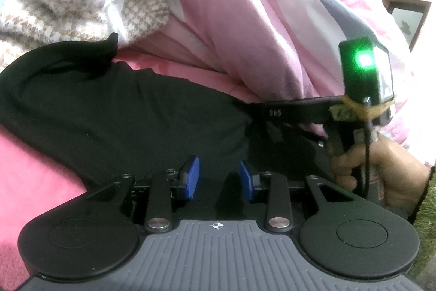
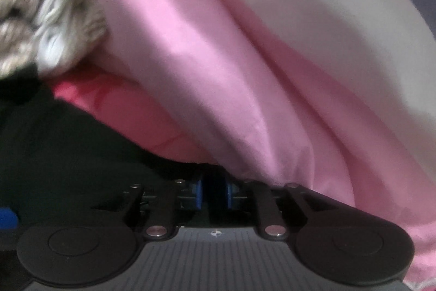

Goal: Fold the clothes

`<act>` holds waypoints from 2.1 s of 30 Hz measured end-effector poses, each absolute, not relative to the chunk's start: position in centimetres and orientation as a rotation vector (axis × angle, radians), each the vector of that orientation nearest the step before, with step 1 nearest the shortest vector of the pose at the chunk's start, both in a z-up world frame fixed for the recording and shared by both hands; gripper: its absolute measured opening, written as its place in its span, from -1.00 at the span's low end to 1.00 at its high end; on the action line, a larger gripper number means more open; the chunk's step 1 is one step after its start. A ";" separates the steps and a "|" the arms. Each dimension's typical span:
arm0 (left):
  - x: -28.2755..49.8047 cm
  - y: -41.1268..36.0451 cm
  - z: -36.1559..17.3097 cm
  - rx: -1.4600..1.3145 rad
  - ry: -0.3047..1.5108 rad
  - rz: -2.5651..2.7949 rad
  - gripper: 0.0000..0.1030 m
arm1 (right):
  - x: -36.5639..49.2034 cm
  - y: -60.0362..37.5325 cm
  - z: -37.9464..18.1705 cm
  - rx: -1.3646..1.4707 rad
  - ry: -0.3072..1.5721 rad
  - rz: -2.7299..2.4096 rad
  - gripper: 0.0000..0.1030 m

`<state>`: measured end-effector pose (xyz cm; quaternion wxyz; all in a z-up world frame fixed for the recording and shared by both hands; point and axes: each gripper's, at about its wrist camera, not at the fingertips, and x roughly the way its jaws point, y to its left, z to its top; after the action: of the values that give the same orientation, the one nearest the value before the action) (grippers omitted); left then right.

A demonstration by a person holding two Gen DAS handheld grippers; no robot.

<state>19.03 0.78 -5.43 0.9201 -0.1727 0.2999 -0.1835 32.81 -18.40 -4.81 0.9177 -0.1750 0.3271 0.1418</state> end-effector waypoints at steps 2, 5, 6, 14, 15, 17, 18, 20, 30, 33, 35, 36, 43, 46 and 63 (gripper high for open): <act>19.0 0.8 -5.4 -0.356 0.616 -0.378 -0.34 | 32.3 -19.1 -3.8 -0.298 0.669 0.290 -0.61; 19.1 0.8 -5.4 -0.358 0.617 -0.378 -0.34 | 31.4 -20.6 -2.1 -0.219 0.653 0.298 -0.46; 19.1 0.8 -5.4 -0.359 0.617 -0.379 -0.34 | 31.1 -21.1 -1.5 -0.195 0.646 0.302 -0.46; 19.1 1.0 -5.3 -0.357 0.620 -0.380 -0.34 | 27.2 -29.1 4.2 0.066 0.650 0.347 -0.18; 19.1 1.0 -5.3 -0.355 0.620 -0.380 -0.34 | 26.6 -30.4 5.0 0.092 0.639 0.336 -0.18; 19.0 1.0 -5.3 -0.354 0.620 -0.380 -0.34 | 26.2 -32.3 5.1 0.104 0.640 0.256 -0.18; 19.0 1.0 -5.2 -0.353 0.621 -0.380 -0.34 | 25.6 -33.2 4.9 0.097 0.648 0.205 -0.18; 19.0 1.0 -5.2 -0.352 0.621 -0.380 -0.34 | 25.7 -34.5 3.9 0.087 0.703 0.131 -0.26; 19.0 1.1 -5.3 -0.350 0.618 -0.383 -0.34 | 32.0 -35.1 -3.3 0.010 0.879 0.058 -0.50; 19.1 1.0 -5.3 -0.350 0.617 -0.384 -0.34 | 34.7 -34.7 -3.8 -0.024 0.885 0.048 -0.51; 19.1 1.1 -5.3 -0.353 0.617 -0.386 -0.34 | 35.7 -35.2 -3.5 0.010 0.892 0.048 -0.52; 19.2 1.1 -5.3 -0.355 0.618 -0.387 -0.34 | 35.8 -35.5 -3.4 0.044 0.898 0.044 -0.52; 19.2 1.1 -5.4 -0.355 0.621 -0.392 -0.34 | 35.6 -37.1 -2.1 0.155 0.857 0.005 -0.52; 19.2 1.1 -5.4 -0.358 0.620 -0.394 -0.34 | 36.9 -37.5 -2.0 0.173 0.844 -0.005 -0.53; 19.3 1.4 -5.6 -0.365 0.625 -0.403 -0.34 | 30.9 -42.0 2.0 0.165 0.874 -0.006 -0.48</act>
<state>19.34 1.36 -5.58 0.9154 -0.1774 0.3038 -0.1957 30.92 -42.04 2.03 0.9028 0.0798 0.4225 -0.0030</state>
